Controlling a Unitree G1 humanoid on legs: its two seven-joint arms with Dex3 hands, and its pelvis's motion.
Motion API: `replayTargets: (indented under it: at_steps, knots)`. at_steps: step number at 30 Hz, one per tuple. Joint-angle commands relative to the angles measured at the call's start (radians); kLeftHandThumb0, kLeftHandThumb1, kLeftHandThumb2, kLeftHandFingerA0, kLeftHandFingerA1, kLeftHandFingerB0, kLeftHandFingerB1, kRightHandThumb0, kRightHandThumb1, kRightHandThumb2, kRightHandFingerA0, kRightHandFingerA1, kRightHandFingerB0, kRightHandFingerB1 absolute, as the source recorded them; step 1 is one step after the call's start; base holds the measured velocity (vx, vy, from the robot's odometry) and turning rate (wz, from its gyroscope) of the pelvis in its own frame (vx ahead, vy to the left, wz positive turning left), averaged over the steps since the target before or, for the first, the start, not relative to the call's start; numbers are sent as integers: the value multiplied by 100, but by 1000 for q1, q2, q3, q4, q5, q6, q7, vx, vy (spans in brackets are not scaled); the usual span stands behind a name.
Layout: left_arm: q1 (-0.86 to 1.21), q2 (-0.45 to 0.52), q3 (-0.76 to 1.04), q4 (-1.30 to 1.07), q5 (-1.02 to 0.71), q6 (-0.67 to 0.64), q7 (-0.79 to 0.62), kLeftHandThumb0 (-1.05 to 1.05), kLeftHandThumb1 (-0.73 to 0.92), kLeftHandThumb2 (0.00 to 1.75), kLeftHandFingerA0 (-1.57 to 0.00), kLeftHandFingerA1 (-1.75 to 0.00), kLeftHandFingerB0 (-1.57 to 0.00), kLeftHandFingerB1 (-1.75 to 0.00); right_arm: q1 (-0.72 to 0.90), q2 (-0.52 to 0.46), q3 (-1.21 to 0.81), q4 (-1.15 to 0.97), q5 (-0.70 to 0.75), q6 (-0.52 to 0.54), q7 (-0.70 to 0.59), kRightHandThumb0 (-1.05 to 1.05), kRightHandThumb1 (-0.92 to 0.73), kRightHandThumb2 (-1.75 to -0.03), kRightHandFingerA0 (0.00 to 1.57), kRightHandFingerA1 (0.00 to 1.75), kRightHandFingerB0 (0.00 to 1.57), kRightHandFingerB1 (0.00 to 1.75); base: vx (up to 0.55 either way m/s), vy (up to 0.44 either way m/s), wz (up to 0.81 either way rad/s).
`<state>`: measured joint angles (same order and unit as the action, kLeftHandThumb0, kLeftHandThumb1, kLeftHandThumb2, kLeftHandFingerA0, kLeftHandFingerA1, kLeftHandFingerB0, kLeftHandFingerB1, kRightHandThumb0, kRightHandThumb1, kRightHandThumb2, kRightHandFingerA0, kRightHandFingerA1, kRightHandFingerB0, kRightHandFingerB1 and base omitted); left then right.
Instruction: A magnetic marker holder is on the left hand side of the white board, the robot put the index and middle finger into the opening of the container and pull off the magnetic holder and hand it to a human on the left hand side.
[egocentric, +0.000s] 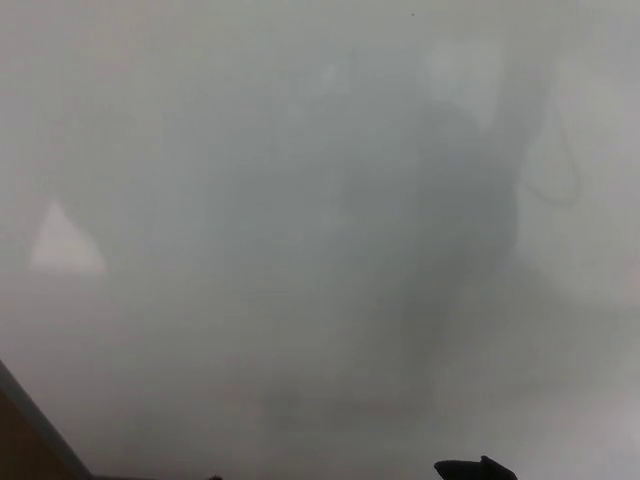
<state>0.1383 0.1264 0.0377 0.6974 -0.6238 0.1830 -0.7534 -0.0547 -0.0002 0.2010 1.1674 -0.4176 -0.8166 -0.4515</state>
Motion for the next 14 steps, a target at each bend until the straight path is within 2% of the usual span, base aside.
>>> replayTargets:
  at_steps: [1, 3, 4, 5, 6, 7, 12, 13, 14]
  knots:
    - [-59, 47, -82, 220, 352, -414, 276, -58, 58, 59, -24, -36, -24, -28, -8, 29, -65, 25, 122, 8, 137, -43, -51, -92, 74, 72, 50, 59, 0, 0, 0]
    - [-64, 47, -81, 233, 348, -425, 272, -58, 58, 59, -24, -36, -24, -28, -9, 25, -62, 26, 110, 11, 131, -43, -51, -92, 74, 72, 50, 59, 0, 0, 0]
    - [-65, 46, -83, 243, 354, -436, 279, -58, 58, 58, -23, -35, -23, -29, -5, 24, -63, 22, 108, 13, 131, -44, -63, -59, 78, 55, 60, 46, 0, 0, 0]
    - [-66, 45, -84, 248, 356, -441, 282, -58, 58, 58, -23, -35, -23, -29, -4, 24, -64, 21, 107, 13, 131, -44, -63, -59, 78, 55, 60, 46, 0, 0, 0]
    - [-66, 46, -85, 256, 357, -446, 285, -63, 48, 76, -14, -43, -17, -39, -1, 23, -64, 20, 107, 16, 134, -45, -62, -59, 77, 55, 60, 46, 0, 0, 0]
    - [-68, 45, -84, 266, 359, -450, 291, -57, 59, 59, -22, -35, -24, -29, 1, 22, -65, 21, 106, 18, 138, -45, -63, -60, 79, 55, 59, 46, 0, 0, 0]
    - [-79, 43, -70, 306, 351, -470, 284, -54, 58, 58, -20, -34, -23, -29, -7, 23, -69, 31, 105, 26, 158, -44, -63, -59, 79, 54, 59, 46, 0, 0, 0]
    - [-78, 43, -65, 314, 348, -480, 277, -29, 39, 94, -9, -53, -8, -51, -7, 25, -69, 32, 105, 27, 163, -45, -63, -60, 79, 55, 59, 46, 0, 0, 0]
    - [-78, 43, -58, 326, 344, -493, 270, -29, 39, 94, -9, -53, -8, -51, -6, 27, -70, 33, 105, 27, 168, -45, -63, -60, 79, 55, 59, 46, 0, 0, 0]
